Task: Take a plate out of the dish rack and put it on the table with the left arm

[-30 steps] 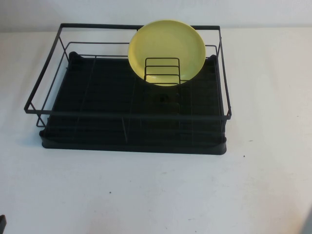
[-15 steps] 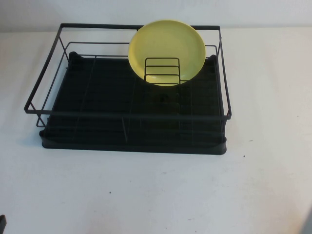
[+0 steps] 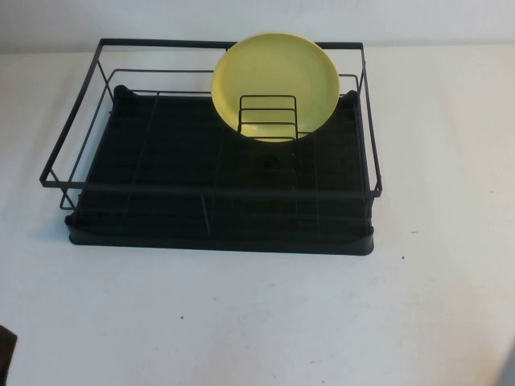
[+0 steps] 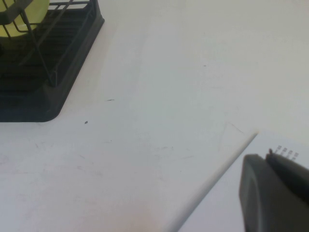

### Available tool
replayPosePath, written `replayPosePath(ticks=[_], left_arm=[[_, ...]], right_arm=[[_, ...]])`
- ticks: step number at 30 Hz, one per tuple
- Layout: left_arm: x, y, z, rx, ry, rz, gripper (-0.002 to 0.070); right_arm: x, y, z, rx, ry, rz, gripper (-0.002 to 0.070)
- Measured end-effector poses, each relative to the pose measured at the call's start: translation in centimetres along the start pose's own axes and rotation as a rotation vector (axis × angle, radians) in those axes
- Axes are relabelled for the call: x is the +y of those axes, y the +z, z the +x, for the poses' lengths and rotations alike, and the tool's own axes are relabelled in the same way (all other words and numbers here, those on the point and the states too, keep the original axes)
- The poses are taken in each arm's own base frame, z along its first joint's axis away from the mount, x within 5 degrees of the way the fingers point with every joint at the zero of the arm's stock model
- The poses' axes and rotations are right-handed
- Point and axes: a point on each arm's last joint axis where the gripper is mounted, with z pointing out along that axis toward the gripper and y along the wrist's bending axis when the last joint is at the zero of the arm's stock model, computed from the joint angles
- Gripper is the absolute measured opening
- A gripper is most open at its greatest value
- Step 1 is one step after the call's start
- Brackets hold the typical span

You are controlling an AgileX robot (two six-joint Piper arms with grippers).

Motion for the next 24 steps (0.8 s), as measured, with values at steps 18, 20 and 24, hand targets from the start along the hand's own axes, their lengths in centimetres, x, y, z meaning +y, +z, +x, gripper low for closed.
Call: replayPosePath(ticks=[18, 20, 24], left_arm=[[-0.8, -0.3, -2.1, -0.131, -0.29, 0.061, -0.0004], [-1.8, -0.4, -3.6, -0.069, -0.191, 0.063, -0.0004], [-4.6, 0.1, -9.2, 0.073, 0.088, 0.045, -0.0004]], right_arm=[[0.0, 0.0, 0.0, 0.0, 0.0, 0.0, -0.002], [0.0, 0.0, 0.0, 0.0, 0.0, 0.0, -0.002], [0.0, 0.0, 0.0, 0.0, 0.0, 0.0, -0.002]])
